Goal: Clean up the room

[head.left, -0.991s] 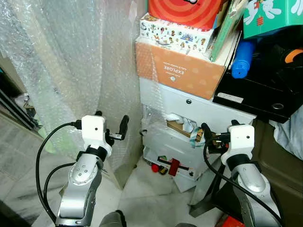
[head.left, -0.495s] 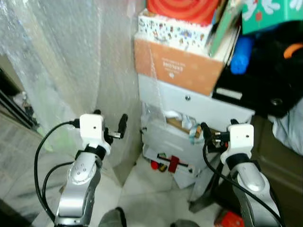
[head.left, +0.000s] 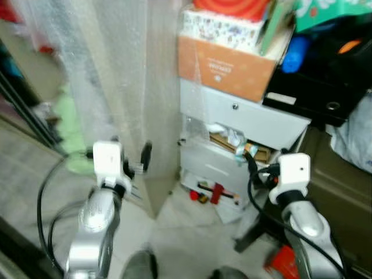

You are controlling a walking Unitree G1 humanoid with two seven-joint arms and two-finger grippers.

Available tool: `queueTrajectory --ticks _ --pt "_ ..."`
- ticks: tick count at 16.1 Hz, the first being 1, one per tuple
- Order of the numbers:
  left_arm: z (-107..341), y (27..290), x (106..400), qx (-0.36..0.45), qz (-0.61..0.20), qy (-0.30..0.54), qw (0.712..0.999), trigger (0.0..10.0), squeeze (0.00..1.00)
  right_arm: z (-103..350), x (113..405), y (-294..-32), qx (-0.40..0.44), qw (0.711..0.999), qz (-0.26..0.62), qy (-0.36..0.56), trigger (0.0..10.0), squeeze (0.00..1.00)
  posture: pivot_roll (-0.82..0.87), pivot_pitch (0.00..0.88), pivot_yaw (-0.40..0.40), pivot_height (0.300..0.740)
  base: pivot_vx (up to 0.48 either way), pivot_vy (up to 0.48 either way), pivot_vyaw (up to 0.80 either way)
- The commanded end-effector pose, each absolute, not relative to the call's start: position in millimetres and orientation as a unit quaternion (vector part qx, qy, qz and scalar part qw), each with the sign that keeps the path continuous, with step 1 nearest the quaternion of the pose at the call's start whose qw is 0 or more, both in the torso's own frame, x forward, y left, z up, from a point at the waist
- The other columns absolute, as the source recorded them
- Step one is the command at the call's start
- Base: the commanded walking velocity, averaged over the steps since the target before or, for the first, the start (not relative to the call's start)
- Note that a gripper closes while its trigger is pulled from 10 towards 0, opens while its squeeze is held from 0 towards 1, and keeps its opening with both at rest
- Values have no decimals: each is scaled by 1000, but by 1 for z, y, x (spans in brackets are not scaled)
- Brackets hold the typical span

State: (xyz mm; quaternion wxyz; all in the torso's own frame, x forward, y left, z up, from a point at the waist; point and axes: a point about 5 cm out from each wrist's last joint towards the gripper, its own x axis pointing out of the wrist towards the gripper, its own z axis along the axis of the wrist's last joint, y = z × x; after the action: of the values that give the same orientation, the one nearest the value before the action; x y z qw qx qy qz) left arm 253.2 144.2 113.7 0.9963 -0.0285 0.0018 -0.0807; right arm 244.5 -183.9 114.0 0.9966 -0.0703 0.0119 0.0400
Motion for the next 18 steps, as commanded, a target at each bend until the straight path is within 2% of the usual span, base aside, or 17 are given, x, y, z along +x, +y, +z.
queueTrajectory --ticks 1,8,10,18 --pt "118 143 257 -26 -87 -4 996 10000 0 115 244 -184 -67 997 38 12 10000 0 -44 114 -15 740 -349 0 0" --pt "115 144 256 -29 -87 0 996 10000 0 113 244 -184 -64 997 36 13 10000 0 -44 114 -11 740 -50 0 0" --pt "115 144 257 -26 -87 2 996 10000 0 112 245 -183 -101 994 41 16 10000 0 -44 114 -10 740 0 0 0" --pt "113 147 255 -11 -66 0 998 10000 0 114 248 -180 -76 996 54 7 10000 0 -40 104 -12 740 0 0 800"
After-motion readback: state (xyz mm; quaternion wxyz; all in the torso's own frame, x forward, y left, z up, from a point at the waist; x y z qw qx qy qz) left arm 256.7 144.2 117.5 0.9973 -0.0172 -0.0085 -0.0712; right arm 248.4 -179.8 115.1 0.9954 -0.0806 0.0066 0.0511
